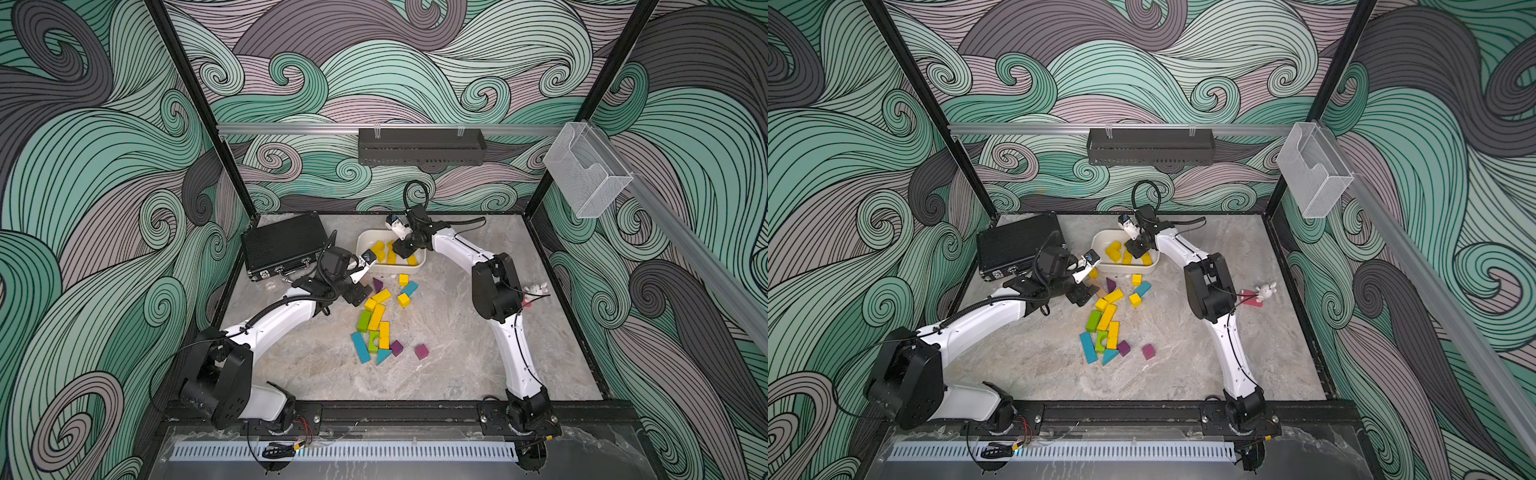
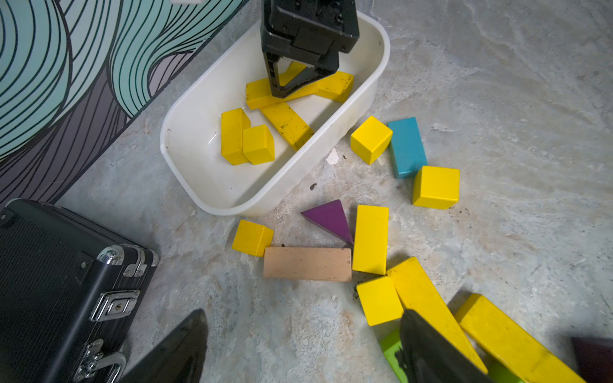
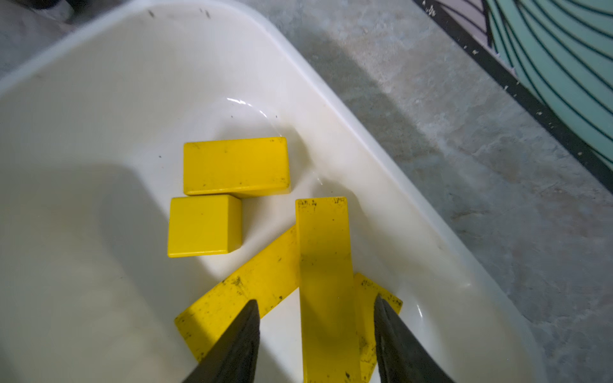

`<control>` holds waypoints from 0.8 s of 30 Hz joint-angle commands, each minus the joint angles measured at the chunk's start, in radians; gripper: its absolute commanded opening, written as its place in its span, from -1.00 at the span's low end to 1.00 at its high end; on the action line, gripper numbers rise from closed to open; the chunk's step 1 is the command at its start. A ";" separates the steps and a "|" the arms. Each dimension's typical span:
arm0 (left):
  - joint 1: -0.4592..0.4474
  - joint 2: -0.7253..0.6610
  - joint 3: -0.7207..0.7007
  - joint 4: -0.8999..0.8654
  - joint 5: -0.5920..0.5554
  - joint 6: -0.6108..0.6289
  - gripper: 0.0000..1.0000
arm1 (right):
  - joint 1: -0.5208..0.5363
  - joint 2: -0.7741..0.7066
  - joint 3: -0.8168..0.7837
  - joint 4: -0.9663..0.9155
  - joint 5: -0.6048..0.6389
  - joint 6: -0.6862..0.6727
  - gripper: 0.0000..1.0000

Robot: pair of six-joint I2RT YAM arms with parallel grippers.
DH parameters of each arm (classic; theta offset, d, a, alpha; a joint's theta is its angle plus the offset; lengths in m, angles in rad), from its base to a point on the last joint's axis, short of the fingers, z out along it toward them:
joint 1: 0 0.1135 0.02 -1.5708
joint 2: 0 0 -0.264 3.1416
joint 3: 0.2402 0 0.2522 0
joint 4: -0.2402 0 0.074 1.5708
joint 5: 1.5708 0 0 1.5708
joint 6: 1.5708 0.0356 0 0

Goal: Pick out the yellow building blocks
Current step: Place the building block in the storage box.

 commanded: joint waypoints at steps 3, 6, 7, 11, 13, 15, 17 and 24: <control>-0.007 -0.055 -0.001 0.032 0.001 -0.027 0.79 | 0.039 -0.132 -0.006 -0.025 0.013 0.013 0.12; -0.007 -0.082 0.000 0.035 0.002 -0.046 0.79 | 0.059 -0.177 -0.020 -0.034 0.021 0.017 0.12; -0.007 -0.092 -0.001 0.033 0.003 -0.051 0.79 | 0.066 -0.194 -0.027 -0.038 0.024 0.020 0.12; -0.007 -0.142 0.000 0.005 0.014 -0.079 0.79 | 0.095 -0.271 -0.075 -0.042 0.031 0.044 0.12; -0.007 -0.166 0.002 -0.012 0.022 -0.098 0.79 | 0.111 -0.307 -0.101 -0.046 0.039 0.053 0.12; -0.008 -0.186 0.006 -0.027 0.028 -0.117 0.79 | 0.130 -0.346 -0.140 -0.047 0.050 0.065 0.12; -0.008 -0.200 0.006 -0.030 0.035 -0.154 0.78 | 0.150 -0.389 -0.183 -0.050 0.060 0.080 0.12; -0.008 -0.159 0.120 -0.254 0.037 -0.298 0.75 | 0.190 -0.515 -0.336 -0.053 0.074 0.160 0.12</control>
